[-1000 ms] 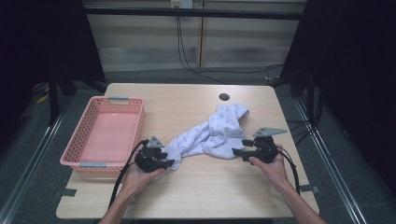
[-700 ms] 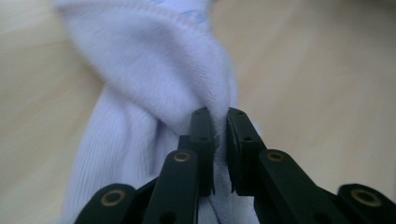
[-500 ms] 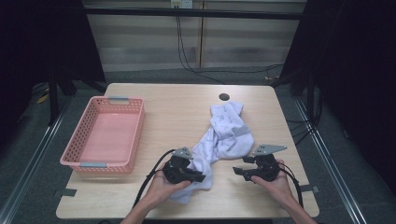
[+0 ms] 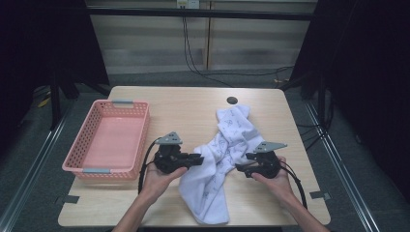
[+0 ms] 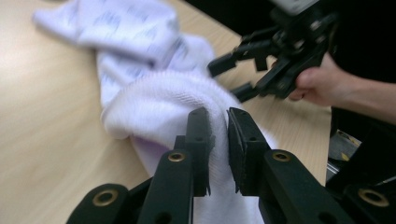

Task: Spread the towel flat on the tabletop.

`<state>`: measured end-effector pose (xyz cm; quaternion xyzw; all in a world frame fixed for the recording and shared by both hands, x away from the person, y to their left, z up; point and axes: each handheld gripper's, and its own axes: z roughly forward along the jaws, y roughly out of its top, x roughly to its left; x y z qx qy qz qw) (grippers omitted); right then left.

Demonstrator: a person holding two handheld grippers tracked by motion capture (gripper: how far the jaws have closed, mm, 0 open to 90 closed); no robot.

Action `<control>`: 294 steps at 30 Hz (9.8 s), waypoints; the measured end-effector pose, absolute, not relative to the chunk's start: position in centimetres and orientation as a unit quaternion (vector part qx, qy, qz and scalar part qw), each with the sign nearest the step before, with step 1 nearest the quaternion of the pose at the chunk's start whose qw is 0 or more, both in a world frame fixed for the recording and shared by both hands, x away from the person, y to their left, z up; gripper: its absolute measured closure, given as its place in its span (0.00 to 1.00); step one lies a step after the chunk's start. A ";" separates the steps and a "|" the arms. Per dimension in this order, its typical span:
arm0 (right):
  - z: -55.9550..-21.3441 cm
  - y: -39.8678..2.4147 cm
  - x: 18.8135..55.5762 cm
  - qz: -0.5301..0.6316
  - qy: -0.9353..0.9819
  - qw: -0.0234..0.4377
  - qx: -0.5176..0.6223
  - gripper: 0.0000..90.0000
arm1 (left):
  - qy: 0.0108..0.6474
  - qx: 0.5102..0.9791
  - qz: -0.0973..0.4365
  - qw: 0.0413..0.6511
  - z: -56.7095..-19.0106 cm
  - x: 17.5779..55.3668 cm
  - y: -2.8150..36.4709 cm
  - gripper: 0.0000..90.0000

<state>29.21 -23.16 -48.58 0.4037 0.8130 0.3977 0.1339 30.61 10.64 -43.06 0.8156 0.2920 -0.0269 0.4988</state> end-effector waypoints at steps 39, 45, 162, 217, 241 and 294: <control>-49.5 -19.8 22.8 0.389 0.867 0.058 0.306 0.52 | 0.315 0.826 0.028 0.467 -45.8 30.2 13.9 0.99; -50.1 -18.7 23.1 0.379 0.884 0.086 0.262 0.68 | 0.338 0.806 0.022 0.486 -45.6 30.3 15.2 0.99; -46.9 -29.0 20.8 0.418 0.807 0.131 0.397 0.61 | 0.298 0.802 -0.064 0.513 -45.3 19.3 18.4 0.69; -49.3 -26.8 23.2 0.334 0.854 0.106 0.385 0.88 | 0.308 0.882 -0.010 0.356 -49.2 27.2 15.0 0.99; -48.4 -26.2 31.7 0.370 0.812 0.165 0.421 0.54 | 0.315 0.856 0.003 0.409 -49.6 33.1 11.9 0.68; -46.7 -26.5 35.6 0.389 0.798 0.139 0.438 0.94 | 0.372 0.825 0.022 0.425 -48.0 37.0 12.5 0.97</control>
